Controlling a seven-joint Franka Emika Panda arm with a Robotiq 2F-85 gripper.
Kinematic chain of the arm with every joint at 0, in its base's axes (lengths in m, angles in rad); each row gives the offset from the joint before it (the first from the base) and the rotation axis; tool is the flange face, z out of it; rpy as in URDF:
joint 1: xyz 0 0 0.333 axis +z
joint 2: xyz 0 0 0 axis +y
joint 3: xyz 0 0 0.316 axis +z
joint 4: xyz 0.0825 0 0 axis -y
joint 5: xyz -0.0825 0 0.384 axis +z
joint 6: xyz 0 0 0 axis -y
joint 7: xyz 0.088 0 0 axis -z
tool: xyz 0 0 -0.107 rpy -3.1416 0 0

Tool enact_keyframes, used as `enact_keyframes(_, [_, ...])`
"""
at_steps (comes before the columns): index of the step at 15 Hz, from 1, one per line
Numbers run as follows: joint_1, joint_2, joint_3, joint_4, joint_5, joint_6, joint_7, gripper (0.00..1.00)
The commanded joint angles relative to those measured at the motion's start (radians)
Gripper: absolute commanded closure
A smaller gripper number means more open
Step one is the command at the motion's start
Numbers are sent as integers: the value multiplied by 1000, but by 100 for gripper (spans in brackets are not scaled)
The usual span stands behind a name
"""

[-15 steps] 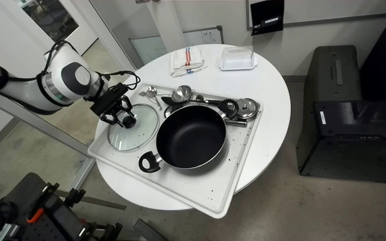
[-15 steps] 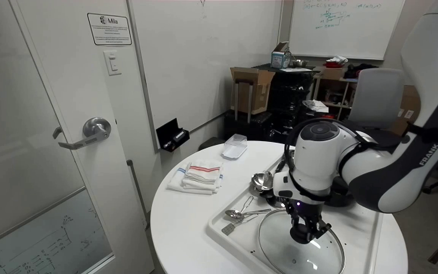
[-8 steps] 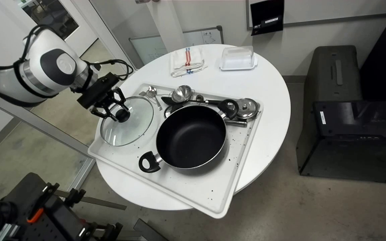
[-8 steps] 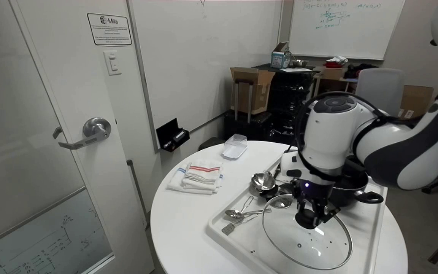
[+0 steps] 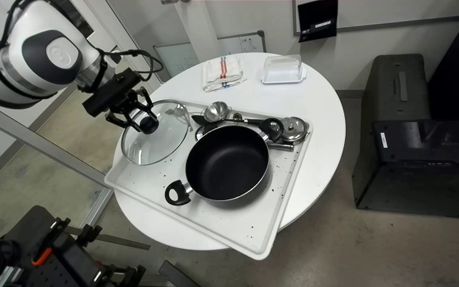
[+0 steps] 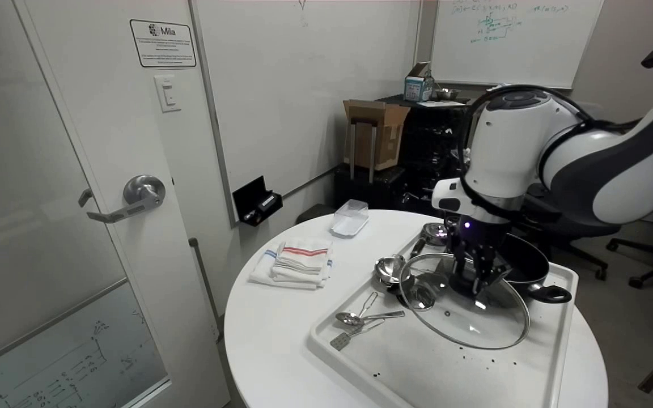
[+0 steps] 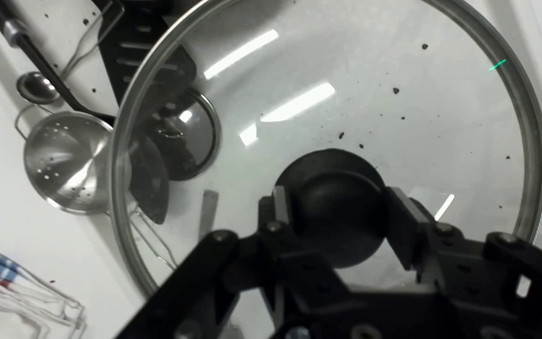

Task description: Put the lid on the pot

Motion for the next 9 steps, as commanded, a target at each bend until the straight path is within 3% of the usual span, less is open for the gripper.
enact_keyframes(1, [-52, -89, 13, -24, 73, -42, -16, 75])
enact_keyframes(9, [-165, -124, -18, 18, 196, -101, -26, 75])
